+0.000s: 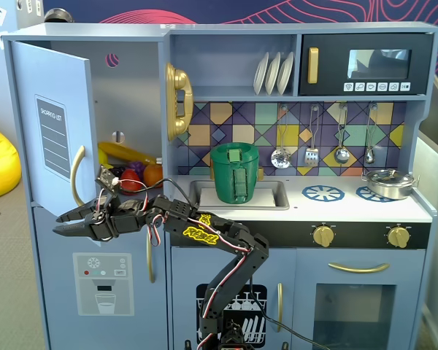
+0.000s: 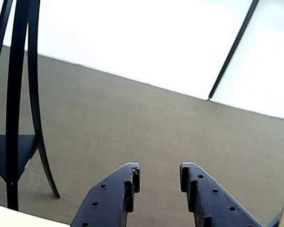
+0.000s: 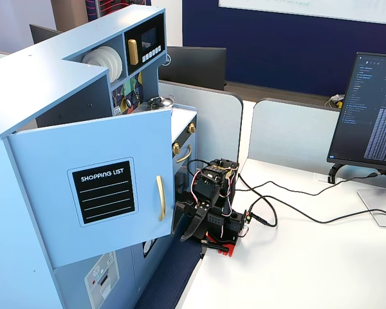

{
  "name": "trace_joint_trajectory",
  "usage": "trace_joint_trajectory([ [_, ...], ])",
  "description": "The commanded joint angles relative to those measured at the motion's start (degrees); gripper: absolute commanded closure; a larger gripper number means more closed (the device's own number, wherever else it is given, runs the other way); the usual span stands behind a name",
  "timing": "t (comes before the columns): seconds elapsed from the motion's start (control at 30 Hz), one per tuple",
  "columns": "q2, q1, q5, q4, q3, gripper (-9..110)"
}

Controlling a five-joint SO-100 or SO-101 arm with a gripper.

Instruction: Close the left cabinet door

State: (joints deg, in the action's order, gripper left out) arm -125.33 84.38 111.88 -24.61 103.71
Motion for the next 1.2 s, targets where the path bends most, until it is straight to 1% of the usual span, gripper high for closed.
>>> trace_joint_trajectory([
  [0.0, -2.20, -5.27, 1.14, -0.18, -4.66, 102],
  [0.4, -3.69, -19.60, 3.52, -0.53, -4.57, 102],
  [0.7, 0.35, -36.39, 4.92, 8.00, -5.45, 102],
  [0.8, 1.05, -37.97, 5.19, 8.96, -5.89, 102],
  [1.07, -1.49, -37.79, 5.19, 9.93, -2.20, 102],
  [1.17, -5.80, -35.77, 2.90, 6.33, 0.44, 102],
])
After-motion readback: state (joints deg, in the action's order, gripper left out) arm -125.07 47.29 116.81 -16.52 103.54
